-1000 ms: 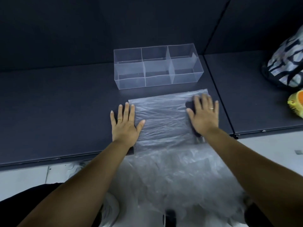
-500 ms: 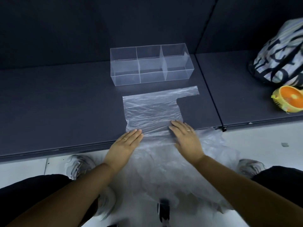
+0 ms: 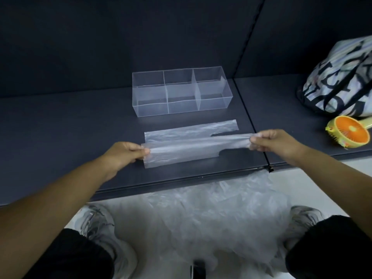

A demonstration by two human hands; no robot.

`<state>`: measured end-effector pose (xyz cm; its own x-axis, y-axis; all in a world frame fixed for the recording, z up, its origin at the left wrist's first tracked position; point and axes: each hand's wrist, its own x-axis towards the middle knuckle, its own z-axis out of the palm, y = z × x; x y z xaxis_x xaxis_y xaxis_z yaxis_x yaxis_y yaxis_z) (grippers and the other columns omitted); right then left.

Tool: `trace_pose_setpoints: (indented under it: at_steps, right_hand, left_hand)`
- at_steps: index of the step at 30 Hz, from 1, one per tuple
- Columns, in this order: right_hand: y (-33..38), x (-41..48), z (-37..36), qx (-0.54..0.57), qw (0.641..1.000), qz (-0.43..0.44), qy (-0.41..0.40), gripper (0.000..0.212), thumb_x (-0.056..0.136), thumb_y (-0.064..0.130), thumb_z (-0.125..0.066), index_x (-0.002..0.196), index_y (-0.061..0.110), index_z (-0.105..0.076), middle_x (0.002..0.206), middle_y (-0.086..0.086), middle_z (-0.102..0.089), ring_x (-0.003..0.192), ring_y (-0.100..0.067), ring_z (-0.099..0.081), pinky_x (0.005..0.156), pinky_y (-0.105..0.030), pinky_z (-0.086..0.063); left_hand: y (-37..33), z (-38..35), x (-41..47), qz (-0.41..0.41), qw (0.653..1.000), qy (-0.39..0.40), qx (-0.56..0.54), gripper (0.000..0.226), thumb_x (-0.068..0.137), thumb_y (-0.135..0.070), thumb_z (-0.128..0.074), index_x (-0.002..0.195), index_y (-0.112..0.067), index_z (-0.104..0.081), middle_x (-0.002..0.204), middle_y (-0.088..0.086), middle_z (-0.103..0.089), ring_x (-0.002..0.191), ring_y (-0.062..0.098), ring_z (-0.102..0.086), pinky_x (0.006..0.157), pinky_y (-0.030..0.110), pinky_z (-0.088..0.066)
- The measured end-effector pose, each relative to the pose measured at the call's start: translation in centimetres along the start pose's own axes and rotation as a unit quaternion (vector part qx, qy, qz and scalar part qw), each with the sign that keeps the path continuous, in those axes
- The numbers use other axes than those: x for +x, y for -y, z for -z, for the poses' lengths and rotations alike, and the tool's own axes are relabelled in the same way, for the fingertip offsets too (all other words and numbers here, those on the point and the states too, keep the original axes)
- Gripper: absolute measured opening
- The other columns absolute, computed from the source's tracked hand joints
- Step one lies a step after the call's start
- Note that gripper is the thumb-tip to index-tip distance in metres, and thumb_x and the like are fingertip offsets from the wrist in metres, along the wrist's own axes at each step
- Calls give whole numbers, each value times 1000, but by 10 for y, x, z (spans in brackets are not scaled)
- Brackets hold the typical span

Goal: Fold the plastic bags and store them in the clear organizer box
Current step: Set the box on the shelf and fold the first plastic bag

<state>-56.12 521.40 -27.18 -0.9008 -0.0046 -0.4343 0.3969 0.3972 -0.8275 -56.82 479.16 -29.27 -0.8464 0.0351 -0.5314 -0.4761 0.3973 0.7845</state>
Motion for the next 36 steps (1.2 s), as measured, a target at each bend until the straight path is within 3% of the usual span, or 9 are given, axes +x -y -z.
trace_pose_setpoints:
  at_steps: [8,13,17,20,24,27,30,32,36]
  right_hand:
    - [2,80,-41,-19,985,-37,-166,22,88,19,-67,97,0,-68,90,-7,-60,85,-17,-53,79,-27,-41]
    - [-2,102,-46,-114,971,-64,-199,21,89,26,-64,77,9,-69,86,-8,-66,84,-22,-60,71,-24,-39]
    - [-5,107,-49,-139,964,-69,-216,19,89,27,-64,79,12,-66,82,-9,-63,80,-25,-58,67,-25,-38]
    - [-5,107,-50,-182,958,-68,-210,19,91,27,-62,88,10,-68,90,-10,-65,80,-22,-54,70,-26,-38]
    - [8,96,-60,-224,937,-63,-260,26,90,25,-61,108,5,-59,113,-16,-59,96,-31,-55,76,-35,-43]
    - [28,78,-97,-330,881,71,-331,31,86,17,-62,115,7,-56,118,-20,-51,106,-40,-50,88,-46,-41]
    - [43,64,-154,-349,892,245,-150,33,87,15,-59,120,10,-61,126,-16,-53,111,-36,-50,98,-42,-39]
    - [41,61,-186,-365,896,249,-35,37,94,25,-54,129,14,-56,142,-9,-45,126,-30,-42,107,-38,-31]
    - [29,65,-209,-377,905,196,-26,42,98,39,-44,136,22,-48,151,0,-31,139,-21,-24,110,-36,-18]
  left_hand:
    - [5,-18,48,37,985,-158,-55,13,81,-28,-75,78,-18,-69,83,-2,-67,76,9,-58,77,20,-41]
    - [11,-22,66,27,980,-196,7,21,83,-37,-71,84,-16,-72,95,3,-71,84,13,-61,74,22,-41]
    - [2,-20,63,74,980,-182,-37,43,90,-56,-52,73,-19,-68,80,1,-63,66,10,-49,74,30,-44]
    - [3,-14,50,140,977,-89,-135,64,89,-69,-36,91,-15,-70,50,-6,-41,44,10,-30,43,22,-34]
    - [17,-10,33,164,964,-12,-210,74,86,-75,-29,105,-13,-64,47,-5,-35,38,9,-23,36,18,-22]
    - [23,-11,24,148,961,7,-234,74,85,-75,-31,113,-14,-62,49,-4,-36,39,9,-21,36,19,-22]
    - [26,-13,19,130,964,24,-232,72,85,-74,-33,115,-17,-63,50,-3,-40,39,10,-21,38,19,-24]
    - [26,-13,18,121,966,30,-228,71,85,-74,-33,114,-17,-65,51,-2,-42,38,10,-22,39,19,-24]
    - [27,-13,17,149,969,41,-190,74,86,-74,-32,106,-11,-67,51,0,-49,35,11,-25,37,19,-25]
